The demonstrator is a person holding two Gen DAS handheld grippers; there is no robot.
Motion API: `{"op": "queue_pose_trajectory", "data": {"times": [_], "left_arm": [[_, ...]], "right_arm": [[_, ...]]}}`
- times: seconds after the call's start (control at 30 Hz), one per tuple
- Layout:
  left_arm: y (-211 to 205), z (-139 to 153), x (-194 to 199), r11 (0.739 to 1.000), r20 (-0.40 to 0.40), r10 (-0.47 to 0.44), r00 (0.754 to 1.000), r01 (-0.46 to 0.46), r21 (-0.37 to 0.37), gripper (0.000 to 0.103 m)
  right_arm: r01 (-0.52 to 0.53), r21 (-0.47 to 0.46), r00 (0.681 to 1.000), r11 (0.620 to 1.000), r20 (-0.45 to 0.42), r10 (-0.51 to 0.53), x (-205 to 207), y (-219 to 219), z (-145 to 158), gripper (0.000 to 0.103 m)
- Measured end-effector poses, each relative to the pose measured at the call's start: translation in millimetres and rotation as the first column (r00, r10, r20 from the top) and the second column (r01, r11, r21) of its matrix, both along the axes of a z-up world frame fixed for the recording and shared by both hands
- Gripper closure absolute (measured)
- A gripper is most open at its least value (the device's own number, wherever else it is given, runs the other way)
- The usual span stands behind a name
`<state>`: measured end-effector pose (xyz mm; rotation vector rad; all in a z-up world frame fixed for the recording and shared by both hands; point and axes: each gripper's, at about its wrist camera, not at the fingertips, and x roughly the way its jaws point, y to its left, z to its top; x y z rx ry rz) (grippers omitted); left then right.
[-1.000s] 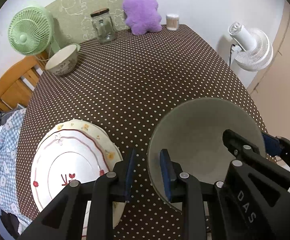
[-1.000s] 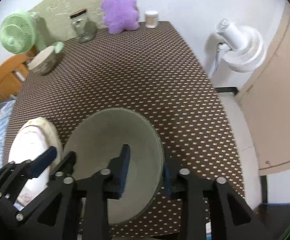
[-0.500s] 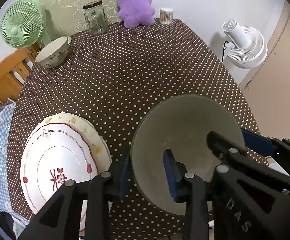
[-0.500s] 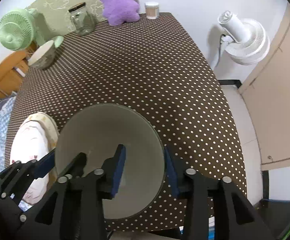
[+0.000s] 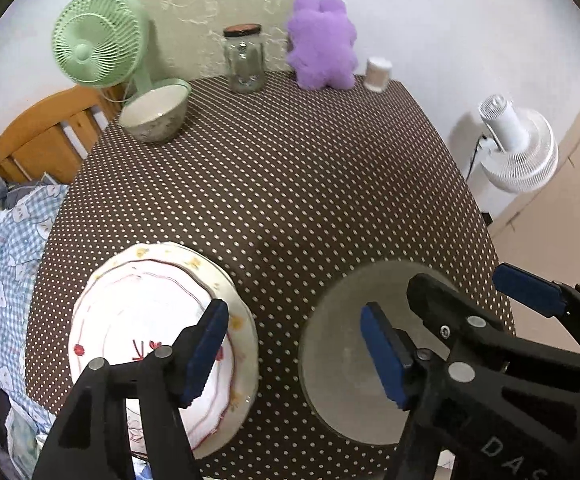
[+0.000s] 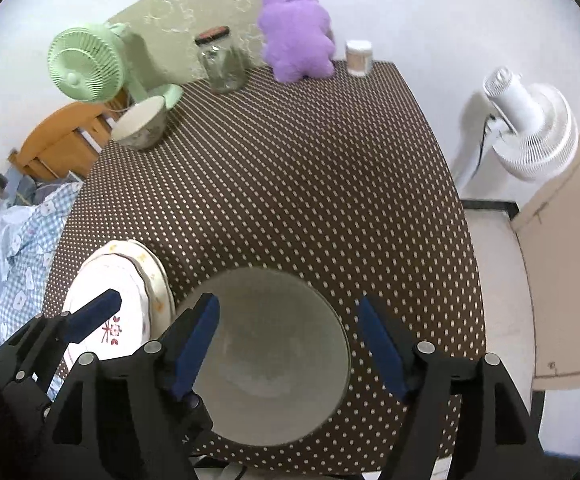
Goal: Organize plates and bowls
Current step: 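Move the right gripper to the grey bowl beside the green fan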
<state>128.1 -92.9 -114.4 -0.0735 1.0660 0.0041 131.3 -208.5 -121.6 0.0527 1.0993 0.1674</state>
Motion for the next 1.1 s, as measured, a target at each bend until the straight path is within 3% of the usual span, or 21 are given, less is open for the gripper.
{"op": "queue_pose_trajectory", "data": {"times": [0.27,0.47,1.1], "left_arm": [[32,21,3,0.999,0.059,0.039,0.997,-0.039,-0.004,0.033],[71,39,12,1.0,0.097,0.018,0.995,-0.02,0.024,0.032],[189,46,67,0.998,0.153,-0.032,0.988,0.025,0.052,0.033]], "right_arm": [[-0.033,-0.009,0.999,0.999,0.026,0.033,12,30,24,0.027],[-0.003,-0.04,0.996,0.999,0.084,0.007,22,69,46,0.027],[0.033,0.008,0.987,0.999,0.158,-0.034,81,186,66,0.027]]}}
